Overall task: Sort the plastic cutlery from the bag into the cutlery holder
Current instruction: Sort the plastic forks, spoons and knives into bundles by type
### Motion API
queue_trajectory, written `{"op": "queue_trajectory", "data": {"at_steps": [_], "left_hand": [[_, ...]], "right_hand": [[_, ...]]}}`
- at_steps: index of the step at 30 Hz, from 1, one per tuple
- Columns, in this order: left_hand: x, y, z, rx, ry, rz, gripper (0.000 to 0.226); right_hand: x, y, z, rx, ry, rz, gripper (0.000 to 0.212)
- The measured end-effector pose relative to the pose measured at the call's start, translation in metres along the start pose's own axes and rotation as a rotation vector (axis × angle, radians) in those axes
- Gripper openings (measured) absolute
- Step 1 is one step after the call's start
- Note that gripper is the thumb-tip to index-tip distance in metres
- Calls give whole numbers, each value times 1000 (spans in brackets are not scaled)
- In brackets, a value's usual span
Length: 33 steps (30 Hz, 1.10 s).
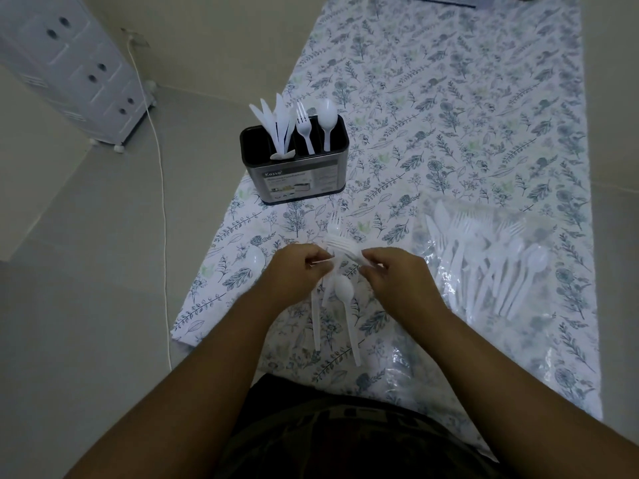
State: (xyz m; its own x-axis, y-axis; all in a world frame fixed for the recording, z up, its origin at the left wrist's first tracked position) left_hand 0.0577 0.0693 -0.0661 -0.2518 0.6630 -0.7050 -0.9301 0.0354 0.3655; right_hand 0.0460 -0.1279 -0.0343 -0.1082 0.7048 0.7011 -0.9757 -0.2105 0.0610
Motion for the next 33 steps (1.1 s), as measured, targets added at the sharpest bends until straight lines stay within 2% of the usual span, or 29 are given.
{"op": "queue_trajectory", "data": {"at_steps": [3,5,7,11,14,17,18,19,21,22,23,24,26,30,33], "left_hand": [[-8,7,12,142,324,166,14],[-13,10,13,208,658,320,24],[-16,10,12,221,876,460,28],[-15,12,1,210,970,629,32],[-18,12,-9,195,1019,673,48],[-26,7,-20,181,960,671,49],[-28,6,-23,166,903,663,47],[-26,5,-26,129,781,624,44],[-19,-2,-30,14,320,432,32],[-17,-5,-31,-54,92,319,24],[-16,-6,-32,-101,-35,246,20],[-17,-8,-34,-121,-94,199,23],[-17,-16,-40,-152,-164,131,29],[-17,-33,-44,-202,-174,138,34],[-19,-40,-44,-220,-150,130,23]], "right_hand": [[4,-8,-2,46,121,88,28],[4,-9,-4,91,59,52,30],[8,-7,-5,150,-41,-23,35],[3,-3,-10,277,-58,-139,42],[-6,1,-12,305,-5,-160,22],[-13,7,-15,309,-63,-223,29],[-16,9,-16,280,-126,-257,23],[-20,11,-17,257,-194,-301,22],[-27,15,-17,204,-331,-392,34],[-30,17,-17,175,-394,-429,32],[-32,19,-17,150,-440,-456,24],[-34,21,-17,135,-478,-480,16],[-36,23,-15,119,-530,-509,14],[-36,25,-13,126,-585,-519,14],[-36,26,-9,101,-609,-522,12]]}}
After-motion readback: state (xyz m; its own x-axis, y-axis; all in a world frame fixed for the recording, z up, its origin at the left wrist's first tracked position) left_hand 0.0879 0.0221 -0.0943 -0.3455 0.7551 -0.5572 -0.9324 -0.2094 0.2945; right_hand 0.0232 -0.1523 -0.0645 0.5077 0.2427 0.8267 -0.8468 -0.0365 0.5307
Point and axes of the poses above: each hand's wrist, its own y-axis away from the middle knuckle, its own z-axis out of the back of the hand, x = y × z, the point moved 2 cm from there along -y, towards the middle knuckle, and after that the axes turned 5 degrees about z, right-handed, at the moved point
